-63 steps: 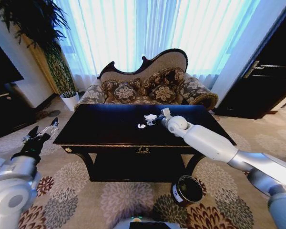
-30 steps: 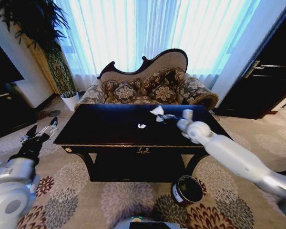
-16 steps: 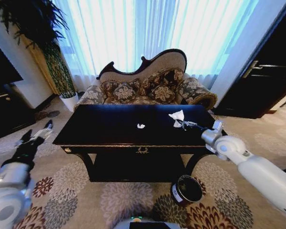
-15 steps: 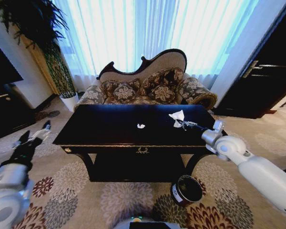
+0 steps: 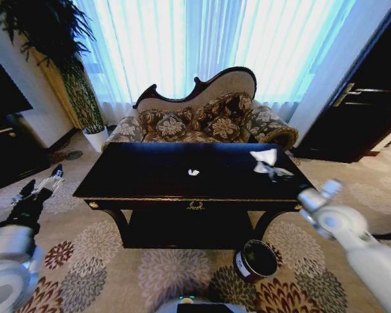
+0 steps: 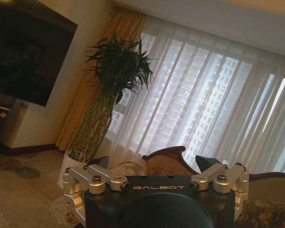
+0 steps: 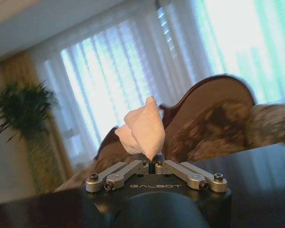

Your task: Move to the front of the table and place the trash on the table into the trash bin.

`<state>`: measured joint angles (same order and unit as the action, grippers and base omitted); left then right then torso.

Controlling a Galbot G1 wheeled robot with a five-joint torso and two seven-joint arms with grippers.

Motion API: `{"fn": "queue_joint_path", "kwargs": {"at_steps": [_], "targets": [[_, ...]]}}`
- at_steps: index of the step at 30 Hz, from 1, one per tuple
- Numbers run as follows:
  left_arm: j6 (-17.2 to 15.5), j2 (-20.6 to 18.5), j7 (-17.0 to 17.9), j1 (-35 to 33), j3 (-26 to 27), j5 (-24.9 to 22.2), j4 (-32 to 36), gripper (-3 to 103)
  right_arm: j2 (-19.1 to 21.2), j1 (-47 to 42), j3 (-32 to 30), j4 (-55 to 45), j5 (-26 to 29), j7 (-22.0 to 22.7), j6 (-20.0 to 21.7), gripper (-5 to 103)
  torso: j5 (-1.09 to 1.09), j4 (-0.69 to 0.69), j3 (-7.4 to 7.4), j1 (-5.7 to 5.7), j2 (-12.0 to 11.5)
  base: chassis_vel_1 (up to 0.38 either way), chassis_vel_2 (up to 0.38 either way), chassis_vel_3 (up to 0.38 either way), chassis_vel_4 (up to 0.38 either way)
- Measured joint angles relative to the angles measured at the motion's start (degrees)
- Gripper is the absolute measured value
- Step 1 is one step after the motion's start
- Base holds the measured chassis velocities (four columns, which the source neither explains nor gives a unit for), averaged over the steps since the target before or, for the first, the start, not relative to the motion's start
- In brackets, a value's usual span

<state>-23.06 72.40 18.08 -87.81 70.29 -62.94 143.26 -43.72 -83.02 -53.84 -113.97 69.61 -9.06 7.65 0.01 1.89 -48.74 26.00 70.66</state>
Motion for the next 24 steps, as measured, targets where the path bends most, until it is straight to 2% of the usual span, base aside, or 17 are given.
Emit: {"fn": "queue_joint_path", "kwargs": {"at_steps": [1,4,10,12,15,16,20,21,24], "targets": [[0.0,0.0,0.0,0.0,0.0,0.0,0.0,100,0.0,0.0,0.0,0.0,0.0,0.0,0.0,1,0.00,0.00,0.00,0.00,0.0,0.000,0.000,0.000,0.000],[0.2,0.0,-0.1,0.0,0.1,0.1,0.0,100,-4.0,-2.0,-4.2,0.4,0.3,-2.3,-2.1,1,-0.02,-0.02,0.00,0.00,0.0,0.000,0.000,0.000,0.000],[0.2,0.1,-0.1,0.2,-0.1,0.1,0.0,100,-7.2,-2.8,-5.0,3.8,-0.4,-6.4,-5.7,1,-0.01,-0.04,0.00,0.01,0.0,0.000,0.000,0.000,0.000],[0.2,-0.2,-0.1,0.6,-0.6,0.2,0.0,100,-8.5,-3.9,-5.4,5.9,-0.5,-10.2,-8.2,1,-0.01,-0.02,-0.01,0.01,0.0,0.000,0.000,0.000,0.000],[0.2,-0.6,-0.1,1.0,-1.0,0.4,0.0,100,-9.8,-4.5,-5.6,10.1,1.1,-18.1,-11.8,1,-0.02,-0.02,-0.01,0.01,0.0,0.000,0.000,0.000,0.000],[0.2,-0.6,-0.1,1.0,-1.0,0.4,0.0,100,-9.8,-4.5,-5.6,10.1,1.1,-18.1,-11.8,1,-0.02,-0.02,-0.01,0.01,0.0,0.000,0.000,0.000,0.000],[0.4,-1.2,-0.2,1.3,-1.3,0.6,-0.6,100,-11.1,-3.5,-5.1,15.9,4.4,-27.2,-14.1,1,-0.02,-0.03,-0.01,0.01,0.0,0.000,0.000,0.000,0.000],[0.4,-1.2,-0.2,1.3,-1.3,0.6,-0.6,100,-11.1,-3.5,-5.1,15.9,4.4,-27.2,-14.1,1,-0.02,-0.03,-0.01,0.01,0.0,0.000,0.000,0.000,0.000],[0.5,-1.6,-0.2,1.5,-1.4,0.8,-1.4,100,-11.8,-2.8,-3.8,20.6,7.2,-33.5,-15.7,1,-0.02,-0.03,-0.01,0.01,0.0,0.000,0.000,0.000,0.000]]}}
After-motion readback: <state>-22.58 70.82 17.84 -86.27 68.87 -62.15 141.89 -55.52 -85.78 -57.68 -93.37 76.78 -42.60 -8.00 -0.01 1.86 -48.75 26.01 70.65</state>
